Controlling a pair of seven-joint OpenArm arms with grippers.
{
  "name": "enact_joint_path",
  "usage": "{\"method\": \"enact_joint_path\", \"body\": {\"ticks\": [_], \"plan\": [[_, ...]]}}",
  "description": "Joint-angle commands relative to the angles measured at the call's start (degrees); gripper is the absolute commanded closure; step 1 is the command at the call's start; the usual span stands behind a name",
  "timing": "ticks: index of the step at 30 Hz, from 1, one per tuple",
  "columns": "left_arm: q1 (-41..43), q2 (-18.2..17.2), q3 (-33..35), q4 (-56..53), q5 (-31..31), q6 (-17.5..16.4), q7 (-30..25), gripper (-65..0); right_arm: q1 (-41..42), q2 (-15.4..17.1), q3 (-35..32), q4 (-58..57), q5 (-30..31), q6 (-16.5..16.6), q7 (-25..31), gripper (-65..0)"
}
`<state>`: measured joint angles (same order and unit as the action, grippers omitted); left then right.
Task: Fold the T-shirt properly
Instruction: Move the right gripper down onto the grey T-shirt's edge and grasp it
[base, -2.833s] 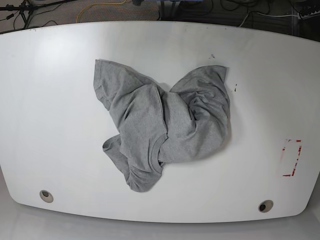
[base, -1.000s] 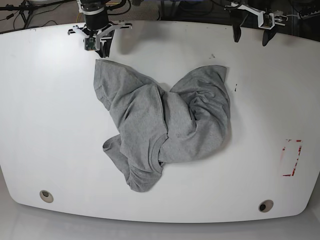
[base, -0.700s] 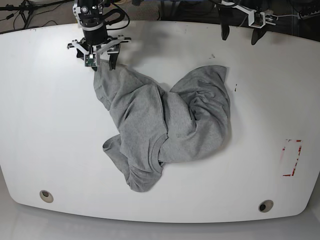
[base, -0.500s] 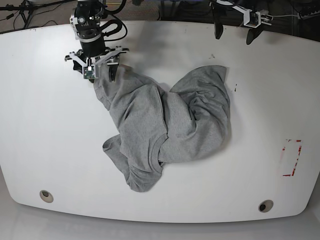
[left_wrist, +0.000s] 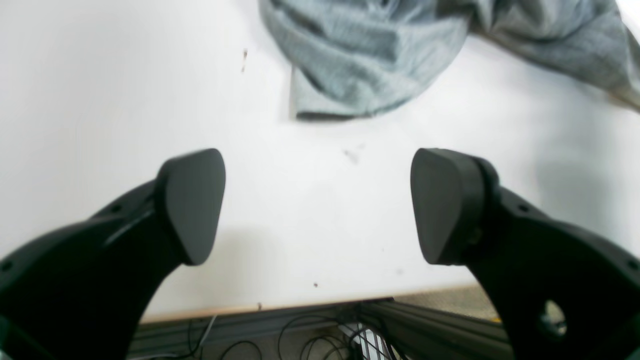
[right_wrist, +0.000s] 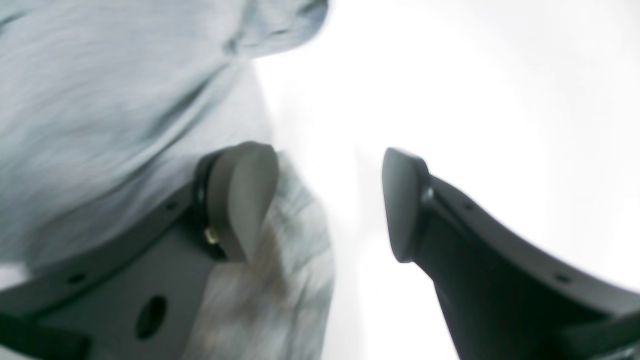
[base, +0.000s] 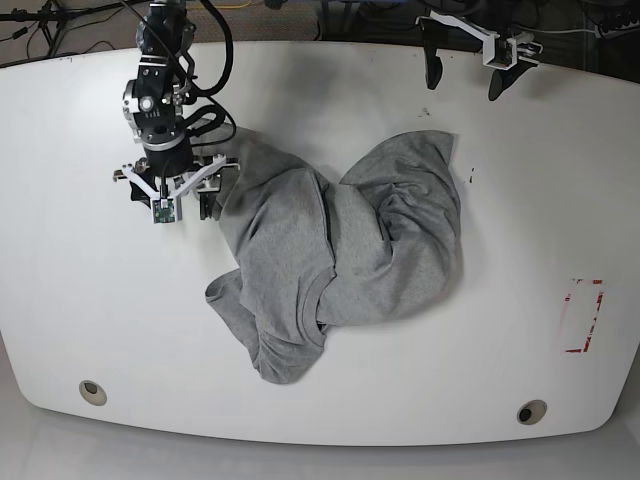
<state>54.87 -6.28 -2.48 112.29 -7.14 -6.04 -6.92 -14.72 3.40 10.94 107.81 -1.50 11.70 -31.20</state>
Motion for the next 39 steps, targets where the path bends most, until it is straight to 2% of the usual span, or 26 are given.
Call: {"method": "enact_joint_path", "body": {"ticks": [1, 8, 13, 22, 27, 31, 35, 39], "plan": [[0.6, -0.2, -0.2, 1.1, 0.0, -0.2, -1.4, -54.9, 3.2, 0.2, 0.1, -2.3, 0.2, 1.0, 0.6, -36.5], [-0.1, -0.3, -0.3, 1.6, 0.1, -0.2, -1.3, -54.9, 8.0, 0.1, 1.9, -10.8, 0.1, 3.2, 0.8, -36.5], [-0.3, -0.3, -1.8, 1.7, 0.1, -0.2, -1.3, -54.9, 8.7, -0.1, 2.3, -12.6, 0.1, 5.2, 0.8, -36.5], [-0.8, -0.3, -3.5, 1.8, 0.1, -0.2, -1.2, -54.9, 8.5, -1.7, 2.2, -16.2, 0.1, 5.2, 0.8, -36.5], [-1.8, -3.0, -3.4, 1.8, 0.0, -0.2, -1.1, -54.9, 8.6, -1.9, 2.2, -19.4, 0.1, 5.2, 2.8, -36.5], [-2.4, -4.1, -3.3, 1.9, -0.3, -0.2, 1.9, -54.9, 8.6, -1.9, 2.2, -21.5, 0.2, 5.2, 5.3, -36.5], [-4.6, -4.3, -3.5, 1.9, -0.3, -0.2, 5.5, -54.9, 8.7, -1.9, 2.1, -22.8, 0.1, 5.2, 5.3, -36.5], [-5.8, -4.3, -3.5, 1.9, -0.3, -0.2, 6.7, -54.9, 8.7, -1.9, 2.1, -24.2, 0.1, 5.2, 5.4, -36.3]]}}
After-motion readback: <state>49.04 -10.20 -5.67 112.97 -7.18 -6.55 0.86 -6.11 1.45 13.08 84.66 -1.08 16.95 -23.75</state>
